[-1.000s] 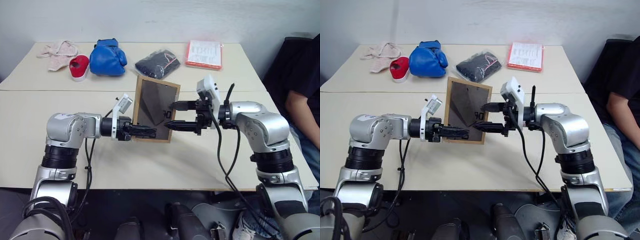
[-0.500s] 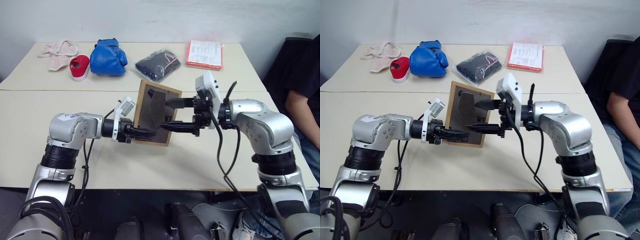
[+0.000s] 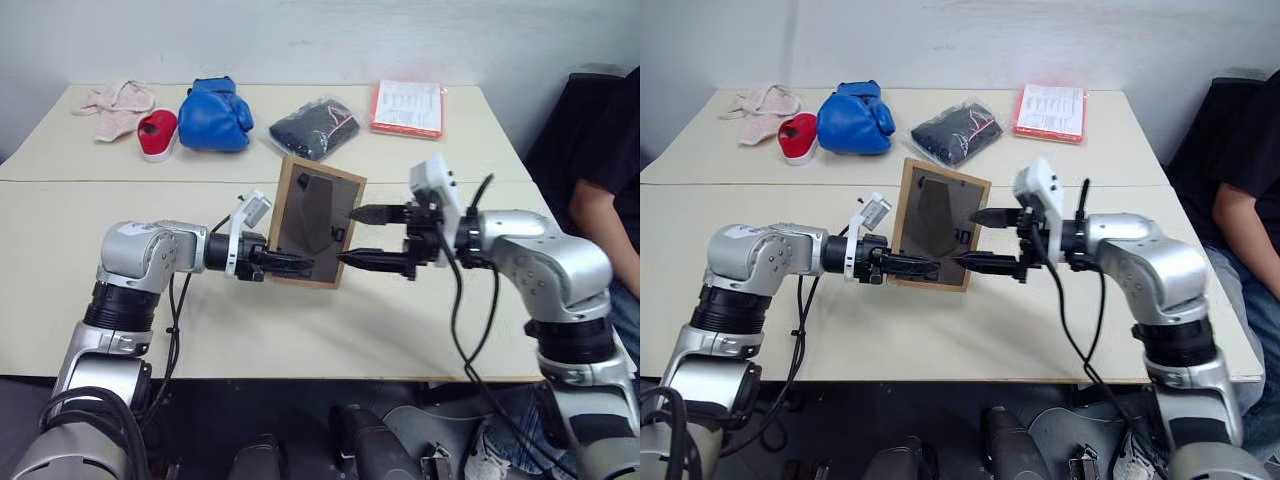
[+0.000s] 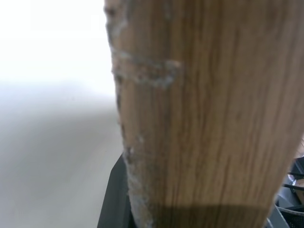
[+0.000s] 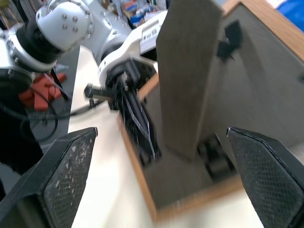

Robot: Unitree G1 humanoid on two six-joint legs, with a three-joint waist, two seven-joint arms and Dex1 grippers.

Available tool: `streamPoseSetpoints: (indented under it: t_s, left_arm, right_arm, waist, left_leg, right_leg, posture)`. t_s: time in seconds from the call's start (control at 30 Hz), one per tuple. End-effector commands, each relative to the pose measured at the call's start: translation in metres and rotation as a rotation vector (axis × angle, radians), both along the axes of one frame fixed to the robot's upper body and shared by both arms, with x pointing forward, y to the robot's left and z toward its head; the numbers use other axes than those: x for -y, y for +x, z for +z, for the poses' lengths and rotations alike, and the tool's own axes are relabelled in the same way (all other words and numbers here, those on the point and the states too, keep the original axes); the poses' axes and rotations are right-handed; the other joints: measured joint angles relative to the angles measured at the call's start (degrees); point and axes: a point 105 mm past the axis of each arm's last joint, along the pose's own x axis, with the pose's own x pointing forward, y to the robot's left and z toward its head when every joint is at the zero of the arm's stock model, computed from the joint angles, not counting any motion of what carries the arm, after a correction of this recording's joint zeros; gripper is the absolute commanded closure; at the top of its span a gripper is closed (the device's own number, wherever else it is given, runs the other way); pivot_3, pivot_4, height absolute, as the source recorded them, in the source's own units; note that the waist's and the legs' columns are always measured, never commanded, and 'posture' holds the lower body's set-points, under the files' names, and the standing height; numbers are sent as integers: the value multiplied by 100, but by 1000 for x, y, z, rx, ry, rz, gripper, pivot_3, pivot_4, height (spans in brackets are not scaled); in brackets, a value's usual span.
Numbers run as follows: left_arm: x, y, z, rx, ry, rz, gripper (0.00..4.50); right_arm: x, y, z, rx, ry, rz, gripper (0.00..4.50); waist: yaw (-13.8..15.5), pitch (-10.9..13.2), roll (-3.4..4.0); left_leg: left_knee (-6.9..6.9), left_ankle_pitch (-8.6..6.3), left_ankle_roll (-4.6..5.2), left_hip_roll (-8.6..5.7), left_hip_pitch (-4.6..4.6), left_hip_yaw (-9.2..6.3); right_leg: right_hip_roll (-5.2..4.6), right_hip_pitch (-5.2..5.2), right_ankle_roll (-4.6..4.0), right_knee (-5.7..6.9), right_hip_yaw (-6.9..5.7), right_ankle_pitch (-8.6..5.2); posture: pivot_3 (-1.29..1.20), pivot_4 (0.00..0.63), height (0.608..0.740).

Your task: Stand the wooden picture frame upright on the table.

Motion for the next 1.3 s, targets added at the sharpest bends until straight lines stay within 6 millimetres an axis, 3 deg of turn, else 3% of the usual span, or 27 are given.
streamPoseSetpoints:
  t_s: [0.03, 0.2, 0.3, 0.37, 0.47, 0.57, 0.7, 0.87, 1.0, 1.13, 1.23, 1.3]
  left_arm:
    - [5, -1, 18, 67, -32, -42, 3666]
    - [-1, 5, 13, 55, -28, -6, 3666]
    - [-4, 7, 12, 56, -28, 0, 3666]
    - [-4, 6, 15, 56, -38, -4, 3666]
    - [-2, 3, 20, 54, -53, -16, 3666]
    - [0, 0, 23, 51, -60, -36, 3666]
    - [2, -3, 27, 41, -70, -52, 3666]
    - [4, -9, 34, 23, -81, -85, 3666]
    - [5, -11, 40, 15, -91, -99, 3666]
    - [5, -15, 47, -13, -127, -118, 3666]
    - [3, -13, 45, -12, -113, -96, 3666]
    - [-1, -12, 43, -15, -106, -80, 3666]
  right_arm:
    - [-7, -8, 15, 52, 36, 43, 0]
    - [-1, -39, 23, 50, 43, 148, 0]
    - [13, -34, 20, 67, 0, 59, 0]
    - [32, -17, 15, 128, -70, -91, 0]
    - [66, 6, 3, 484, -320, -260, 0]
    - [79, 14, -8, 952, -538, -234, 0]
    - [72, 18, -11, 1473, -607, -138, 0]
    - [45, 30, -8, 1815, -518, -94, 0]
    - [26, 40, 1, 1932, -419, -133, 0]
    - [10, 52, -4, 2003, -399, -128, 0]
    - [2, 50, 1, 2048, -320, -138, 598]
    - [2, 45, 4, 2065, -268, -135, 1266]
  waist:
    - [9, 0, 0]
    - [33, 0, 0]
    - [50, 0, 0]
    - [54, 0, -1]
    - [59, 1, -2]
    - [29, 3, -6]
    - [-39, 7, -9]
    - [-156, 7, -8]
    - [-171, 8, -8]
    - [-171, 8, -8]
    - [-171, 8, -8]
    - [-171, 8, -7]
  left_leg:
    - [0, 0, 0, 1, -3, -1]
    - [0, -2, 4, 1, -9, -5]
    - [2, -3, 6, -1, -9, -6]
    - [5, -4, 8, -1, -9, -6]
    - [4, -5, 9, -4, -11, -5]
    - [3, -7, 13, -8, -13, -1]
    - [3, -4, 7, -7, -5, 10]
    - [2, 1, -2, -7, 1, 16]
    - [-2, 5, -8, -4, 4, 19]
    - [-2, 7, -12, -5, 8, 21]
    - [-4, 8, -12, -5, 12, 22]
    - [-5, 8, -13, -5, 12, 21]
  right_leg:
    - [0, -1, 0, 0, -2, 0]
    - [-5, -1, 0, -1, -7, 0]
    - [-8, 1, 0, -9, -8, 0]
    - [-8, 1, 0, -10, -7, 0]
    - [-7, 0, 1, -12, -6, 0]
    - [-4, 1, 7, -17, -1, 0]
    - [2, 0, 11, -10, 11, 2]
    - [3, -3, 6, 2, 19, 0]
    - [4, -8, -1, 9, 21, -4]
    - [4, -7, -4, 13, 22, -5]
    - [4, -6, -5, 12, 22, -6]
    - [4, -6, -5, 12, 21, -6]
  posture:
    - [0, 150, 740]
    - [0, 150, 740]
    - [0, 150, 740]
    - [0, 150, 740]
    - [0, 150, 740]
    - [0, 150, 740]
    - [0, 150, 740]
    - [0, 150, 740]
    - [0, 150, 740]
    - [0, 150, 740]
    - [0, 150, 740]
    - [0, 150, 740]
